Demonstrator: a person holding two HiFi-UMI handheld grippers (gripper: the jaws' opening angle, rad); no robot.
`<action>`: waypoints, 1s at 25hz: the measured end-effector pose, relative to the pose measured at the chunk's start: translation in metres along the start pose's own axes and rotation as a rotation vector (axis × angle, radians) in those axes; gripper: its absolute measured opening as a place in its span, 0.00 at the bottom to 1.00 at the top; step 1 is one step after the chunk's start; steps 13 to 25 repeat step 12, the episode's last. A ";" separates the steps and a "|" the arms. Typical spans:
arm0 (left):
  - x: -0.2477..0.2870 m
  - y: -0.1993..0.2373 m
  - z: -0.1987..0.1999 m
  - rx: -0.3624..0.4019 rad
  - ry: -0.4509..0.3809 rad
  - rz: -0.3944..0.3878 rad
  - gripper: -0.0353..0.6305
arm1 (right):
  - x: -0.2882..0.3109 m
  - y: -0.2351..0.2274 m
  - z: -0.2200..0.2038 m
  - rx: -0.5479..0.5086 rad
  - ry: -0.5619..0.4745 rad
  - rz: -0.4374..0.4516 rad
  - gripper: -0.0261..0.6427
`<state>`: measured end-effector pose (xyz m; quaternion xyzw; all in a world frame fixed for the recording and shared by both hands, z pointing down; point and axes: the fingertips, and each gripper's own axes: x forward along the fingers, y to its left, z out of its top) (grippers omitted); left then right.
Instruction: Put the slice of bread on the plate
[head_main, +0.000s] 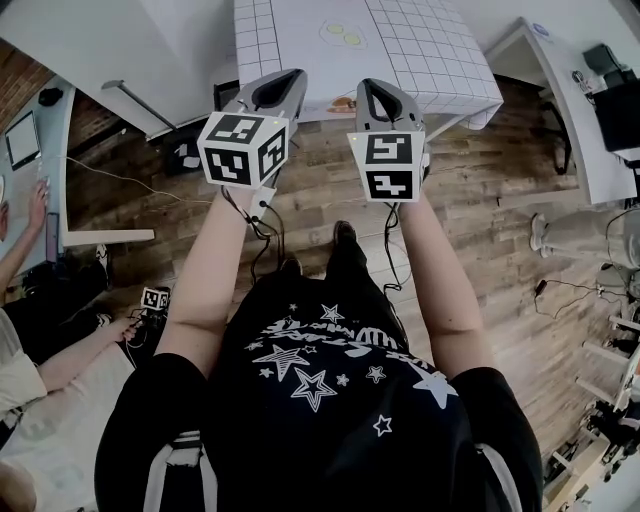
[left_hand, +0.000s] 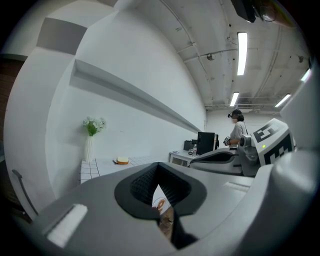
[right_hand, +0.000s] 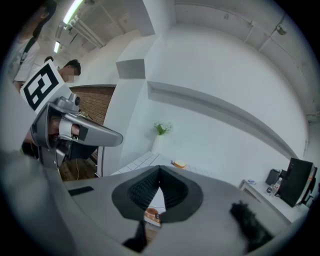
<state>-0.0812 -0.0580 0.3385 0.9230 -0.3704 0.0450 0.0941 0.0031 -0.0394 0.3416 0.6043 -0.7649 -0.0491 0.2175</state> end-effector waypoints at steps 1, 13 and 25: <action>-0.004 -0.002 -0.001 0.002 0.000 -0.009 0.07 | -0.004 0.004 0.001 0.005 0.001 -0.006 0.06; -0.041 -0.013 -0.012 0.020 0.011 -0.084 0.07 | -0.035 0.037 0.006 0.042 0.018 -0.047 0.06; -0.041 -0.013 -0.012 0.020 0.011 -0.084 0.07 | -0.035 0.037 0.006 0.042 0.018 -0.047 0.06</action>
